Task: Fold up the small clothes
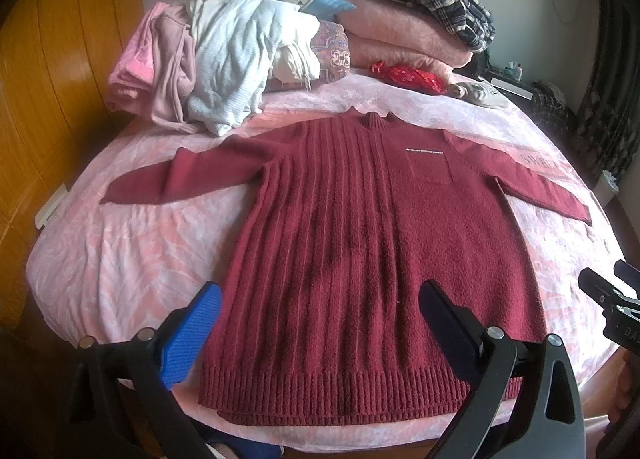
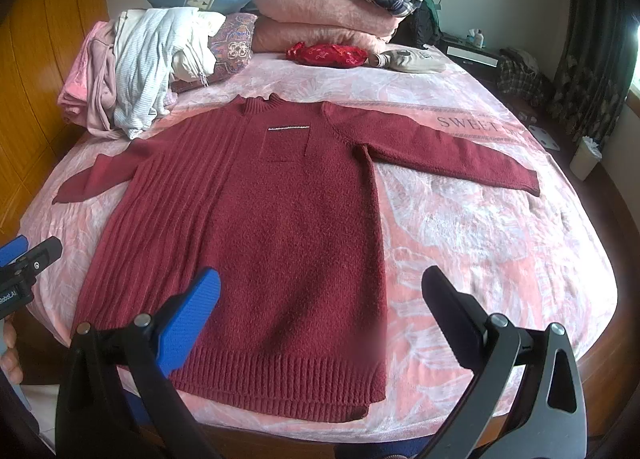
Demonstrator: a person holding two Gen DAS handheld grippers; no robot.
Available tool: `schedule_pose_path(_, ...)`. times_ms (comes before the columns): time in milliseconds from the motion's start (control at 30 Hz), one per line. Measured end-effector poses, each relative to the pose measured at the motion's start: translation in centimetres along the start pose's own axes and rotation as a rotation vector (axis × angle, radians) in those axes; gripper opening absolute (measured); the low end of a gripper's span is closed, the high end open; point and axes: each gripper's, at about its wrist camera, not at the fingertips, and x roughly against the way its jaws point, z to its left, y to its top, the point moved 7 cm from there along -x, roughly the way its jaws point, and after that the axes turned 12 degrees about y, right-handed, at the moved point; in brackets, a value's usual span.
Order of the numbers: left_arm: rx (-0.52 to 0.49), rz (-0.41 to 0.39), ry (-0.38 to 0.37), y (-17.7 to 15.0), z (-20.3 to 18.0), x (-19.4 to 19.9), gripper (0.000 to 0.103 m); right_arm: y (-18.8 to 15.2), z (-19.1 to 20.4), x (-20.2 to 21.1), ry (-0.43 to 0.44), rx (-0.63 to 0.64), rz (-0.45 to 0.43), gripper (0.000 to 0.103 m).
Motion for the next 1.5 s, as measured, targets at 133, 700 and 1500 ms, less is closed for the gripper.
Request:
schedule_pose_path(133, -0.001, -0.001, 0.002, 0.0, 0.0, 0.0, 0.099, 0.0, 0.0, 0.0, 0.000, 0.001, 0.001, 0.100)
schedule_pose_path(700, -0.044, 0.062, 0.039, 3.0, -2.9, -3.4, 0.099, 2.7, -6.4, -2.8, -0.018, -0.088, 0.081, 0.100)
schedule_pose_path(1500, -0.213, 0.050, -0.170, 14.2, -39.8, -19.1, 0.099, 7.4, -51.6, -14.6, 0.053, -0.631, 0.196, 0.100)
